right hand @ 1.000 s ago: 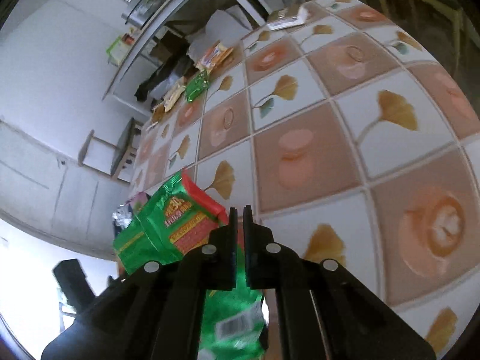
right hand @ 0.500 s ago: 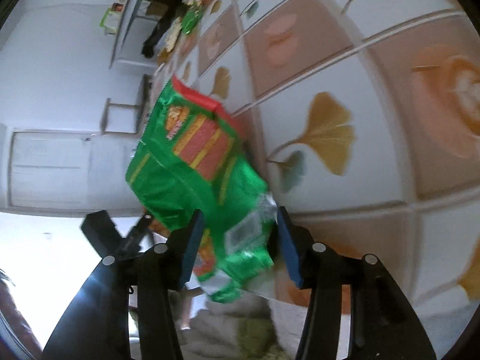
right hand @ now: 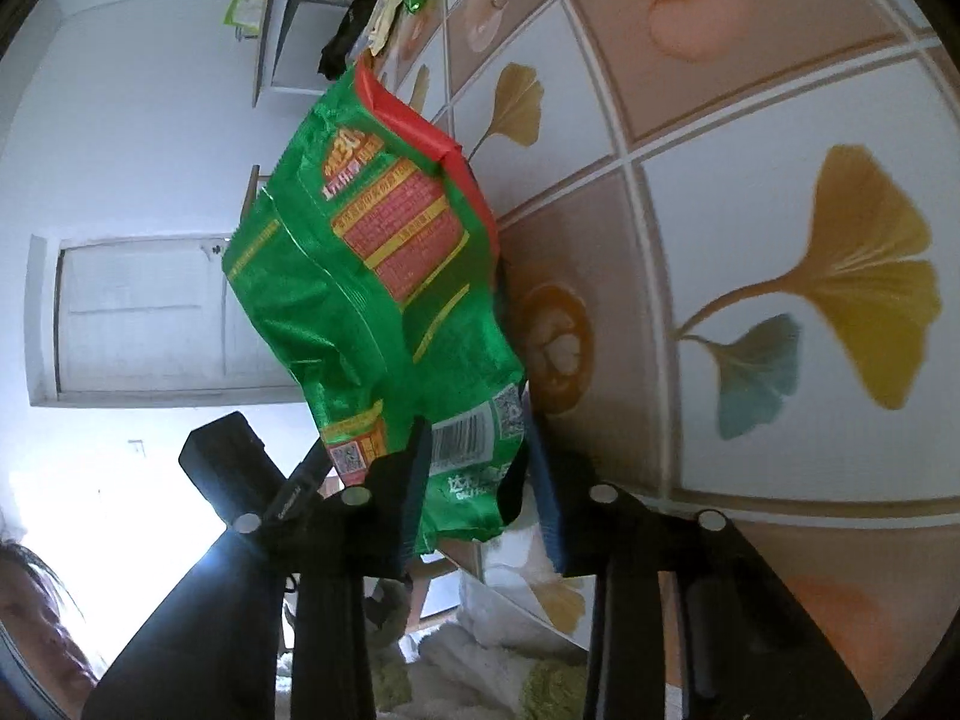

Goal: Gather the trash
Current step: 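Lift the chip bag with the left tool while the right tool lifts the green snack bag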

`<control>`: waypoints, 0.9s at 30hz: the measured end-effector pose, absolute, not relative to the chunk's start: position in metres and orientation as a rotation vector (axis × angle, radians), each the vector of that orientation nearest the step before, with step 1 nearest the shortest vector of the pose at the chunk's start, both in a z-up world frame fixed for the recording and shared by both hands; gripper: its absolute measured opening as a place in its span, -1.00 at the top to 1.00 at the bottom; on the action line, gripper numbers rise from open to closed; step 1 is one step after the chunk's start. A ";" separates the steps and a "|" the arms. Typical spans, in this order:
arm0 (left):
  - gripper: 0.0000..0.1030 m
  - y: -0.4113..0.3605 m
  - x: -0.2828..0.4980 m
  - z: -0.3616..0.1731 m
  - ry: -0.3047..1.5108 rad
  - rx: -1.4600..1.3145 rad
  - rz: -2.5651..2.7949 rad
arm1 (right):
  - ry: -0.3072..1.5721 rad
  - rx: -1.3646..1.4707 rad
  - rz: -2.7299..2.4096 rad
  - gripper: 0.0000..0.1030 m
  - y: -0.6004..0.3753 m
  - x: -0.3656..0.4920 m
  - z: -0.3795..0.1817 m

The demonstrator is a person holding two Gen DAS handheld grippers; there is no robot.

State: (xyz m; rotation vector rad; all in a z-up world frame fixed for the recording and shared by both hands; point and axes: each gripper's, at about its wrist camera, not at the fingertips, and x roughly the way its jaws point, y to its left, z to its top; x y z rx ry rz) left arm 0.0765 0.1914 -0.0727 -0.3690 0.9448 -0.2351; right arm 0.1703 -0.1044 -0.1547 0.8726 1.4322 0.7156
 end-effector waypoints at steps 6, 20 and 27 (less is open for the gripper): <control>0.55 0.192 0.076 -0.073 0.944 -0.377 -0.237 | 1.397 0.943 0.697 0.89 -0.104 0.167 -0.164; 0.56 0.196 0.074 -0.073 0.939 -0.401 -0.232 | 1.093 0.710 0.443 0.93 -0.172 0.142 -0.086; 0.56 0.199 0.073 -0.074 0.936 -0.408 -0.229 | 1.132 0.464 0.446 0.52 -0.170 0.138 -0.066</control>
